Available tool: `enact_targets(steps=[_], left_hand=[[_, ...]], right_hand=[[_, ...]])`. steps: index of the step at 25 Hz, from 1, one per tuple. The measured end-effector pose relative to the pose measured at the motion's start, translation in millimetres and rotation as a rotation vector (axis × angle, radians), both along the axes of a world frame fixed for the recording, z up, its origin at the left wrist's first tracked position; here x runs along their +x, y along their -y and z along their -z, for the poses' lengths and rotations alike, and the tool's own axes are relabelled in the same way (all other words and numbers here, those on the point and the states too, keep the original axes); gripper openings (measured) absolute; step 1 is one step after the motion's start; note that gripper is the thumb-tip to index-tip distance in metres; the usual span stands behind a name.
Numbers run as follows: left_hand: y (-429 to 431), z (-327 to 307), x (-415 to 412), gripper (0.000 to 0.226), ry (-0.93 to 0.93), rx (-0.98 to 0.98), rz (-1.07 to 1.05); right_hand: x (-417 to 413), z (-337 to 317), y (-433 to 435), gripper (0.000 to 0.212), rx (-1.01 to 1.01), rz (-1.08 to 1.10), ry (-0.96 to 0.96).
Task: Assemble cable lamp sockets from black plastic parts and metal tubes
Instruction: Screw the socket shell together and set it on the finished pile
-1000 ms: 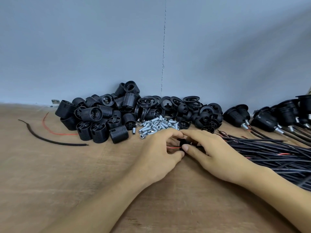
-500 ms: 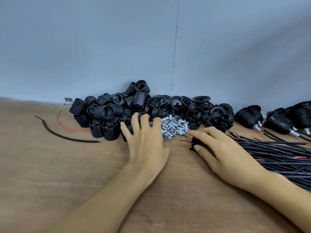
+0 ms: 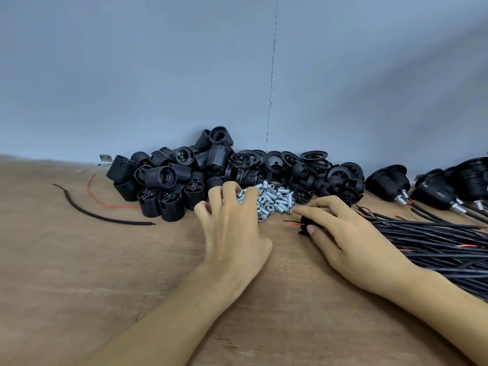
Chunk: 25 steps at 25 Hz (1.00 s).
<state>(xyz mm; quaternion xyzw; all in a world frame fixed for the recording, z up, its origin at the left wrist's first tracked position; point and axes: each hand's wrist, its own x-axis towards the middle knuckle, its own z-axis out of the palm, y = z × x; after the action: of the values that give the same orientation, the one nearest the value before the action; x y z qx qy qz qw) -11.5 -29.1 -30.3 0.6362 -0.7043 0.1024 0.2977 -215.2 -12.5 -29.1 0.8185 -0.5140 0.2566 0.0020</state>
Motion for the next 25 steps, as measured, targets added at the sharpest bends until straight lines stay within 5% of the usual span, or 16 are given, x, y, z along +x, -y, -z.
enact_targets(steps=[7, 15, 20, 25], left_hand=[[1, 1, 4, 0.048, -0.122, 0.133, 0.026], [-3, 8, -9, 0.047, -0.42, 0.098, 0.424], [3, 10, -8, 0.046, -0.565, 0.175, 0.507], [-1, 6, -9, 0.045, -0.66, 0.099, 0.459]], right_hand=[[0, -2, 0, 0.037, 0.025, 0.004, 0.025], [3, -10, -5, 0.007, -0.012, 0.016, 0.014], [4, -15, -3, 0.009, 0.08, -0.022, 0.284], [3, -14, -3, 0.014, 0.162, 0.001, 0.352]])
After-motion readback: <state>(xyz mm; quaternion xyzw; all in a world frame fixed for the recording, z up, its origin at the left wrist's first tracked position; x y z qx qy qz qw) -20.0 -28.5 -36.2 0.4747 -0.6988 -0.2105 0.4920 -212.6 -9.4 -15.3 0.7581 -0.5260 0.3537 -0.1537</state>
